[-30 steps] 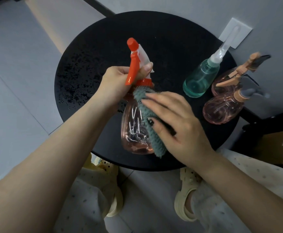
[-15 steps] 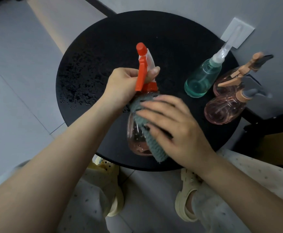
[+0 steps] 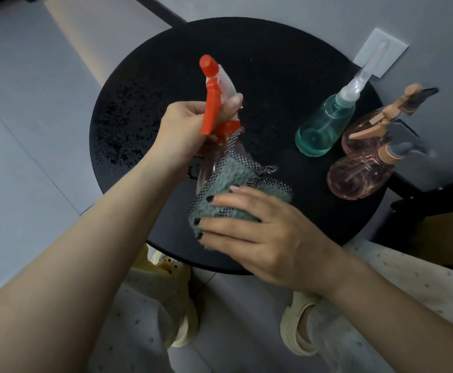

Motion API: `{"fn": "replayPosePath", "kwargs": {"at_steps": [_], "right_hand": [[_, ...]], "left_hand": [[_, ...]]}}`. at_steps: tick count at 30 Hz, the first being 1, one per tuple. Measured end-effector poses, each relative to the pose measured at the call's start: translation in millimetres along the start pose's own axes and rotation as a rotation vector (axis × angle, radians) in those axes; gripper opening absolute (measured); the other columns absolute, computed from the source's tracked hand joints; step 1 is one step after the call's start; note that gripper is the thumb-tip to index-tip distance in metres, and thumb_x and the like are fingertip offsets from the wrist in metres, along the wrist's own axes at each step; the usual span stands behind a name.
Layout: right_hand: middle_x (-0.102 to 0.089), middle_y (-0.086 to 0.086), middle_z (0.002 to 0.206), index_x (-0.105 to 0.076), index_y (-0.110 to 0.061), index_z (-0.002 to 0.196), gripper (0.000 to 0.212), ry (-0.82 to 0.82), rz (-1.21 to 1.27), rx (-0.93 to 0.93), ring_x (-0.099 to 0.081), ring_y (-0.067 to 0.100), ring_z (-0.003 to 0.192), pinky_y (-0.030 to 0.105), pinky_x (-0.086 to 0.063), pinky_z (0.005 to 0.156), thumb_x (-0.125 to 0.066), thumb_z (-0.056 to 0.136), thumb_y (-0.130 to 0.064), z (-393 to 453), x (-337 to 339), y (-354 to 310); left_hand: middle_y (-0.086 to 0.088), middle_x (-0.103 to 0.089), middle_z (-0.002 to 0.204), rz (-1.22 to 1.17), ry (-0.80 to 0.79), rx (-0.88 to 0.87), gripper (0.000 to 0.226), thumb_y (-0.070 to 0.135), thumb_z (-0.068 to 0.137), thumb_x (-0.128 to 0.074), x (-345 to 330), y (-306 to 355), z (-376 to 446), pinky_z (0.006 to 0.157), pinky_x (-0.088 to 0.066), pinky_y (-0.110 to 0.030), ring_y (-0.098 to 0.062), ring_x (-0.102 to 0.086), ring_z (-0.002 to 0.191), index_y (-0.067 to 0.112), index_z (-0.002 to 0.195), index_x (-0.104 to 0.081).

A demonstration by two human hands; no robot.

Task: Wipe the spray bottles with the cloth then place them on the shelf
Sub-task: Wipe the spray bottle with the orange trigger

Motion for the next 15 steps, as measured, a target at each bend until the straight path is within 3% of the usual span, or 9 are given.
{"fn": "replayPosePath", "kwargs": {"at_steps": [2, 4, 6, 10, 13, 15], "right_hand": [[-0.063, 0.001, 0.124, -0.068, -0.012, 0.114, 0.025, -0.004, 0.001, 0.018, -0.049, 0.025, 0.123, 0.041, -0.035, 0.109, -0.060, 0.091, -0.008, -1.6, 1.3, 2.0], [-0.062, 0.003, 0.125, -0.067, -0.010, 0.115, 0.025, 0.036, 0.047, -0.043, -0.049, 0.026, 0.124, 0.041, -0.038, 0.106, -0.061, 0.091, -0.007, -0.4, 6.3, 5.9], [-0.061, 0.006, 0.126, -0.066, -0.008, 0.117, 0.027, 0.104, 0.141, -0.173, -0.048, 0.028, 0.126, 0.040, -0.039, 0.106, -0.061, 0.091, -0.005, 2.0, 12.5, 11.4], [-0.054, 0.003, 0.132, -0.059, -0.009, 0.124, 0.032, 0.273, 0.388, -0.509, -0.044, 0.020, 0.130, 0.033, -0.032, 0.112, -0.056, 0.092, -0.008, 0.0, 20.0, 30.5], [-0.054, 0.001, 0.133, -0.058, -0.010, 0.125, 0.034, 0.344, 0.485, -0.625, -0.045, 0.013, 0.130, 0.029, -0.034, 0.110, -0.055, 0.092, -0.009, -2.3, 21.6, 35.5], [-0.052, 0.001, 0.134, -0.056, -0.010, 0.126, 0.035, 0.331, 0.450, -0.590, -0.045, 0.016, 0.130, 0.031, -0.034, 0.111, -0.055, 0.091, -0.009, -1.5, 20.5, 30.1]], "left_hand": [[-0.011, -0.075, 0.084, 0.007, -0.020, 0.000, 0.034, 0.047, 0.075, -0.073, 1.4, 0.6, 0.0, 0.074, -0.053, -0.034, -0.026, -0.068, 0.080, 0.014, 0.073, -0.073], [-0.005, -0.072, 0.070, 0.023, -0.054, -0.005, 0.030, 0.049, 0.074, -0.073, 0.3, 1.1, -0.2, 0.063, -0.050, -0.025, -0.016, -0.065, 0.066, 0.021, 0.062, -0.072], [0.006, -0.062, 0.054, 0.037, -0.085, -0.007, 0.035, 0.046, 0.075, -0.072, -3.0, 1.2, -1.8, 0.057, -0.044, -0.018, -0.007, -0.056, 0.053, 0.026, 0.047, -0.067], [0.010, -0.061, 0.054, 0.031, -0.137, 0.001, 0.032, 0.051, 0.063, -0.070, -7.9, 0.4, -3.2, 0.059, -0.044, -0.017, -0.004, -0.057, 0.054, 0.024, 0.046, -0.066], [0.007, -0.062, 0.056, 0.003, -0.151, 0.003, 0.032, 0.047, 0.073, -0.069, -7.4, 0.5, -3.5, 0.054, -0.045, -0.016, -0.006, -0.060, 0.054, 0.018, 0.060, -0.067], [-0.005, -0.069, 0.067, -0.013, -0.127, 0.000, 0.039, 0.047, 0.075, -0.071, -4.8, 1.0, -2.7, 0.062, -0.051, -0.022, -0.014, -0.066, 0.064, 0.008, 0.073, -0.069]]}}
Point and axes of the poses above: each hand's wrist, its own z-axis towards the middle knuckle, its own x-axis out of the back of the hand, y = z × x, the point moved 3 cm from there along z, towards the middle knuckle
